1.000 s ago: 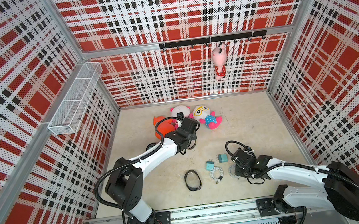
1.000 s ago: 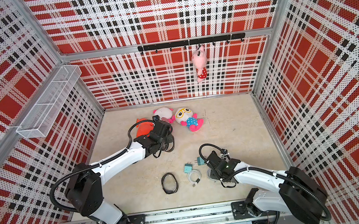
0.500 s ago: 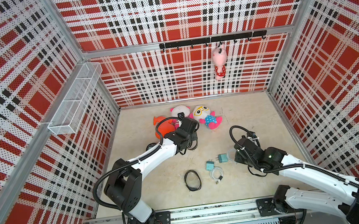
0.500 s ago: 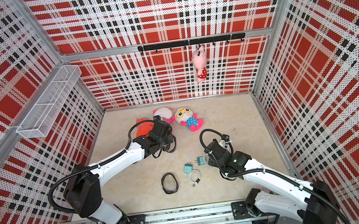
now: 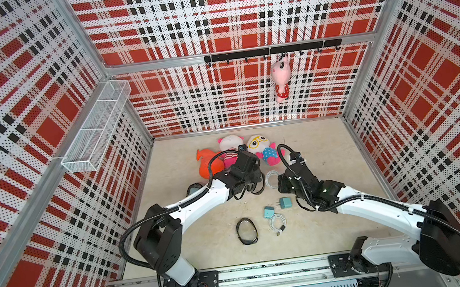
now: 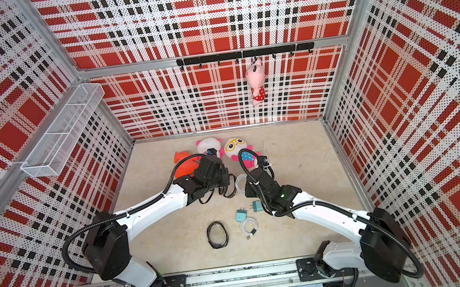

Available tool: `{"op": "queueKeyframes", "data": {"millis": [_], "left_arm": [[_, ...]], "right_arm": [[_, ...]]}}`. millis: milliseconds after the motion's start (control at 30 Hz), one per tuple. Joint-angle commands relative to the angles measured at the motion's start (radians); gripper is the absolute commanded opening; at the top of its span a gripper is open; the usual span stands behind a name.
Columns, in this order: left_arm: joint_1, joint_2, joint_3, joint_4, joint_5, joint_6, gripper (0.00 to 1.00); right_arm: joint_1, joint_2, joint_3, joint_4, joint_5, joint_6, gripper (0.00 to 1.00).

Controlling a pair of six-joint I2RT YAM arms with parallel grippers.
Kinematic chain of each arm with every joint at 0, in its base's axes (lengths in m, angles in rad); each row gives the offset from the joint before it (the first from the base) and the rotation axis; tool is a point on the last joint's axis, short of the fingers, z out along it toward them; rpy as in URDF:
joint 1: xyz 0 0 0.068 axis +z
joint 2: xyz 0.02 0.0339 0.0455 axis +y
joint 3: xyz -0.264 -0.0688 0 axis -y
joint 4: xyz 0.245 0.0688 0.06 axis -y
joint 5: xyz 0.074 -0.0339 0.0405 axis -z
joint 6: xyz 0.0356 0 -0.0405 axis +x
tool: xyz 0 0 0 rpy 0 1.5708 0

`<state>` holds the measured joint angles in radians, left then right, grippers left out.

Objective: Pack away charging kits
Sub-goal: Place the charging cable in the storage bag.

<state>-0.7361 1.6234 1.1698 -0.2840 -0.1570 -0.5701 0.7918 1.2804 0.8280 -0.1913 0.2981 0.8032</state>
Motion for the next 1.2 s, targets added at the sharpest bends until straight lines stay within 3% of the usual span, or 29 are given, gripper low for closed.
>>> {"op": "queueKeyframes", "data": {"millis": [0, 533, 933, 1167], "left_arm": [[0.007, 0.006, -0.027, 0.08, 0.121, 0.021, 0.0], [0.038, -0.038, -0.106, 0.215, 0.284, -0.005, 0.0], [0.082, -0.087, -0.171, 0.284, 0.301, -0.044, 0.0], [0.037, -0.105, -0.161, 0.296, 0.304, -0.03, 0.0]], "right_arm": [[0.006, 0.055, 0.032, 0.13, -0.044, -0.06, 0.0], [-0.052, 0.267, 0.086, 0.15, -0.066, -0.036, 0.0], [-0.054, 0.314, 0.102, 0.13, -0.084, -0.025, 0.0], [-0.054, 0.341, 0.136, 0.113, -0.087, -0.027, 0.0]]}}
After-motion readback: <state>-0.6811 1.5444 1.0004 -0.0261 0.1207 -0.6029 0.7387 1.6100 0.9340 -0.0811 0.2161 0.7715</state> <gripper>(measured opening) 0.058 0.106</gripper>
